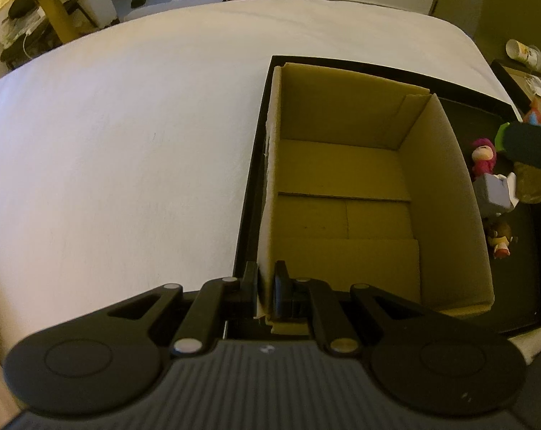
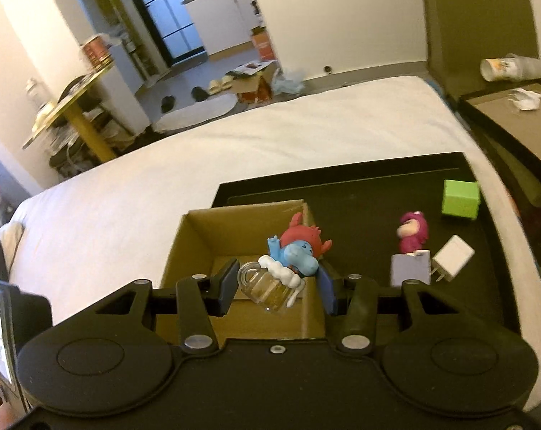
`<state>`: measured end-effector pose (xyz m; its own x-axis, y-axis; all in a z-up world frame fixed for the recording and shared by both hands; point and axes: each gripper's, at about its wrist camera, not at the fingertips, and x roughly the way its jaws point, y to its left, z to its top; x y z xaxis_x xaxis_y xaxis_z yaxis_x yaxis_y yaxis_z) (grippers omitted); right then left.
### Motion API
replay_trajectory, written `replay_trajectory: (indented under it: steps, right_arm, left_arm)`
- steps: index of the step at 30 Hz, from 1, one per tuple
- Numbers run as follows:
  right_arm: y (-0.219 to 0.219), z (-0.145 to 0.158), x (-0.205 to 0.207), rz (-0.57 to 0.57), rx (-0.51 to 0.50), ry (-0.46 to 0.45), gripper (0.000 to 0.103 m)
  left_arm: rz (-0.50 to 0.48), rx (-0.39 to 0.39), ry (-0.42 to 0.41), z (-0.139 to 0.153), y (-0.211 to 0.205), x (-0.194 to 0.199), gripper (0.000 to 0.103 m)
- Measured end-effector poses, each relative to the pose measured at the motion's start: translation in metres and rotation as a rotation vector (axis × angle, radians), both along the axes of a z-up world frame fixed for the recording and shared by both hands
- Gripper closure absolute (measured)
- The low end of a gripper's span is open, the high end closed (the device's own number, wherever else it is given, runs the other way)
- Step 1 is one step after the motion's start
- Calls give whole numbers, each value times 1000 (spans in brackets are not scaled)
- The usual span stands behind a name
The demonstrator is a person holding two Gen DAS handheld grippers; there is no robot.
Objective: Organize rigid objects
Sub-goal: 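Lift the blue figure with the right gripper and carry it over the box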
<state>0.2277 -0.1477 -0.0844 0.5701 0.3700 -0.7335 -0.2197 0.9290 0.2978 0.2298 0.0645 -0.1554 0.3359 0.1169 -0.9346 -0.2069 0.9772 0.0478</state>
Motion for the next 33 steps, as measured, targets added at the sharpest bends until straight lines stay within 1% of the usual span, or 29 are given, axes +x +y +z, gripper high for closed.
replay_trajectory:
  steps: [4,10,16,19,26,33]
  right_arm:
    - [14,-5,1,24,-4,8,57]
    - [28,-19,1,37,-14,48,57]
    - [36,-33,5,29,6,89,57]
    - [43,-38,6,40,4,95,57]
    - [51,-47,9,50,15,137,57]
    - [57,-56,16,56,37,175,57]
  left_arm:
    - [13,-14,12,-4,3,2,95]
    - [38,-34,32,-10,9,6,95]
    - [51,-58,40,-15,15,9,95]
    - [62,-68,44,-17,19,10,95]
    - [62,-59,47,-19,17,6,94]
    - [81,-87,49,-19,23,4,93]
